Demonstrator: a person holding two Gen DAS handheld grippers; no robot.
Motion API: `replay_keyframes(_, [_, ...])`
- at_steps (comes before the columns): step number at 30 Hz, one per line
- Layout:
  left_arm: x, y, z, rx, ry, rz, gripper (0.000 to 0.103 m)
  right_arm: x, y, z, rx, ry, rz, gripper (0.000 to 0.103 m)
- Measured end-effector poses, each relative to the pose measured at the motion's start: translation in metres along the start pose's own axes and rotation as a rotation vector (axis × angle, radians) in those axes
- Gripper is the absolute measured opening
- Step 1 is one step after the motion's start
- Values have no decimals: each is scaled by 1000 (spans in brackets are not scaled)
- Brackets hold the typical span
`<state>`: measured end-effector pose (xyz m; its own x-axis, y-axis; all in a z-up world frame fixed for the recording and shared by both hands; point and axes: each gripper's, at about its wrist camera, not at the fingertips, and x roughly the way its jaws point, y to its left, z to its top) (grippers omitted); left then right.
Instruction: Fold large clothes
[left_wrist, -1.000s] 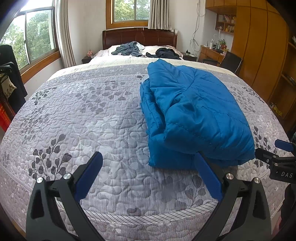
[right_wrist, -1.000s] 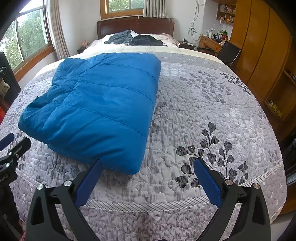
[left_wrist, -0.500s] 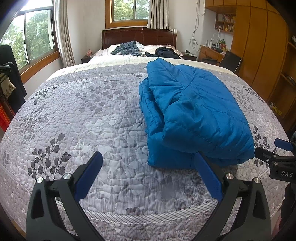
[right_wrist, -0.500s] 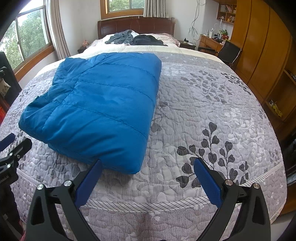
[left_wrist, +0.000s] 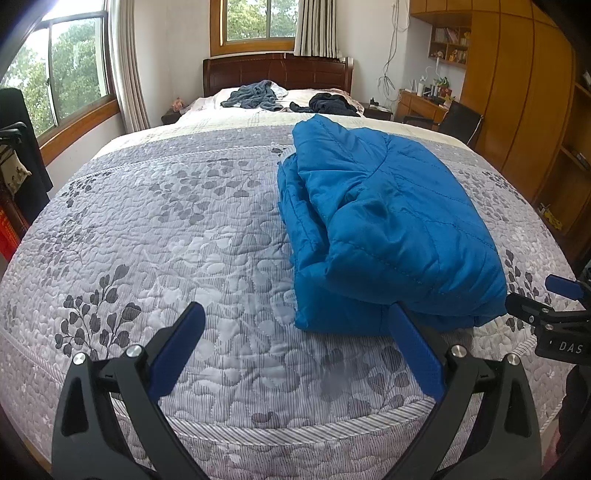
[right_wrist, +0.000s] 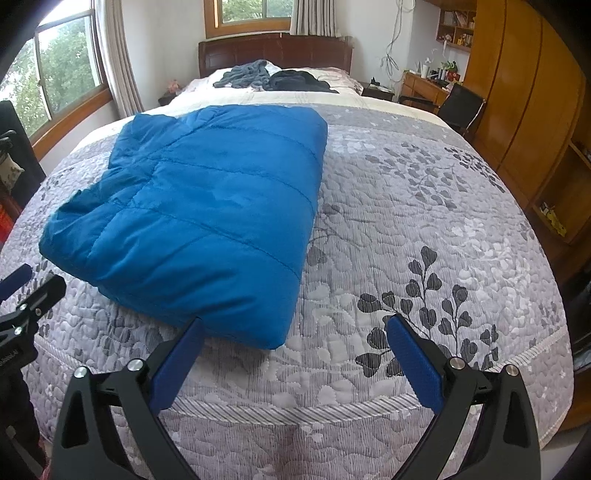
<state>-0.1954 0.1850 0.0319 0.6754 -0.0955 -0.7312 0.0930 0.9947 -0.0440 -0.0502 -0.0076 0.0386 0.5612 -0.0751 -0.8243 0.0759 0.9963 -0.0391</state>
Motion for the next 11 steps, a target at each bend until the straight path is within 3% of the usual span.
replay_keyframes(11, [1, 2, 2, -1, 4, -6, 99, 1, -2, 2, 8, 7, -3, 99])
